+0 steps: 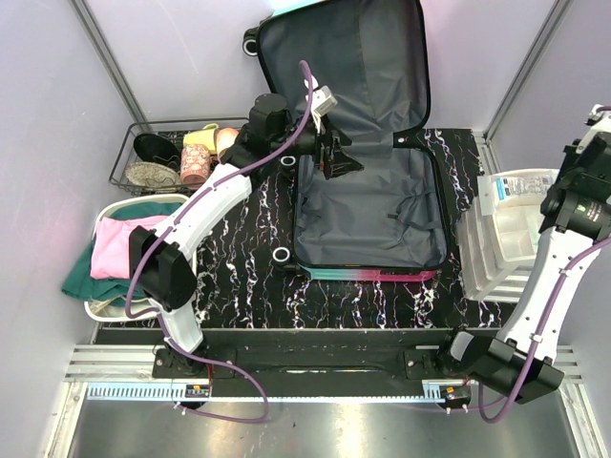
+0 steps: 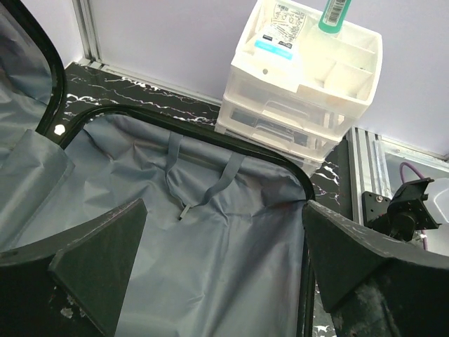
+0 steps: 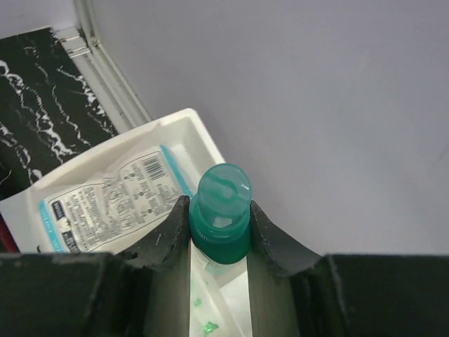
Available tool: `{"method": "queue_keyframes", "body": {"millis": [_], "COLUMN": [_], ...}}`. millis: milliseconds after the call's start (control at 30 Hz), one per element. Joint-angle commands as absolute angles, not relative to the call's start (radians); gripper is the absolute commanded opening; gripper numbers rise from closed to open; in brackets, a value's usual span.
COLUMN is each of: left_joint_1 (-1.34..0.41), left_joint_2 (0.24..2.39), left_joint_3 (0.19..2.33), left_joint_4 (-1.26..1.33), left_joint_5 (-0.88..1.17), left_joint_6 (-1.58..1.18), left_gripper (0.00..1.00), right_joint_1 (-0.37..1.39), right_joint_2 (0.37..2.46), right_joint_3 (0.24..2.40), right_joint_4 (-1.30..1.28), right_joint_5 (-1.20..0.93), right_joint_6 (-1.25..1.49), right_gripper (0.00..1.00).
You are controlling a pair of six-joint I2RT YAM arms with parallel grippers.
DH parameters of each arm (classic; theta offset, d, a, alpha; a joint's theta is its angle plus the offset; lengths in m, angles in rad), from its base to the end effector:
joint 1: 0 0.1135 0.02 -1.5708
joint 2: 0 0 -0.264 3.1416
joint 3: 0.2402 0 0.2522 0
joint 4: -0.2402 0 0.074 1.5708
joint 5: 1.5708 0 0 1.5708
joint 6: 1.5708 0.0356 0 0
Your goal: Open, take out, and arrange the luggage
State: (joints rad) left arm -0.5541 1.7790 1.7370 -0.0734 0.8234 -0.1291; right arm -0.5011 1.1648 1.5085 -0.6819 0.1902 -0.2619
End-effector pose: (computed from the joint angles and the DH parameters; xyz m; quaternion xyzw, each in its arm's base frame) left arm 0.3429 -0.2429 0.4102 0.4045 0.6128 -0.4858 0.4743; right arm 0.1976 -0.1159 0.4589 0.1514 0.8000 -0.2861 0.5052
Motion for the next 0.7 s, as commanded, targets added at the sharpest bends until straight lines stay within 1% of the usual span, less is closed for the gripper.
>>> {"method": "queue_keyframes", "body": {"millis": [0, 300, 567, 667], "left_joint_1": [-0.543, -0.540, -0.538, -0.537], "left_joint_2": [1.763, 1.772, 1.776, 1.764], "left_joint_3": [1.789, 1.789, 1.798, 1.798], "left_joint_4": [-0.083, -0.086, -0.120, -0.143], "left_joint_5": [0.850, 0.836, 0.815, 0.795], "left_joint_6": [-0.095, -0.095, -0.074, -0.045], "left_gripper": [0.99, 0.99, 0.99, 0.99], "right_joint_1": [-0.572, -0.623, -0.650, -0.657], "right_joint_2": [1.154, 1.167, 1.169, 1.155], "right_joint_3": [1.522, 1.545, 1.473, 1.433], "right_joint_4": [-0.568, -0.591, -0.551, -0.532], "right_joint_5": [0.118, 0.045, 0.011, 0.011], "right_joint_6": [-0.304, -0.272, -0.265, -0.270], "right_gripper": [0.00, 0.00, 0.02, 0.06]}}
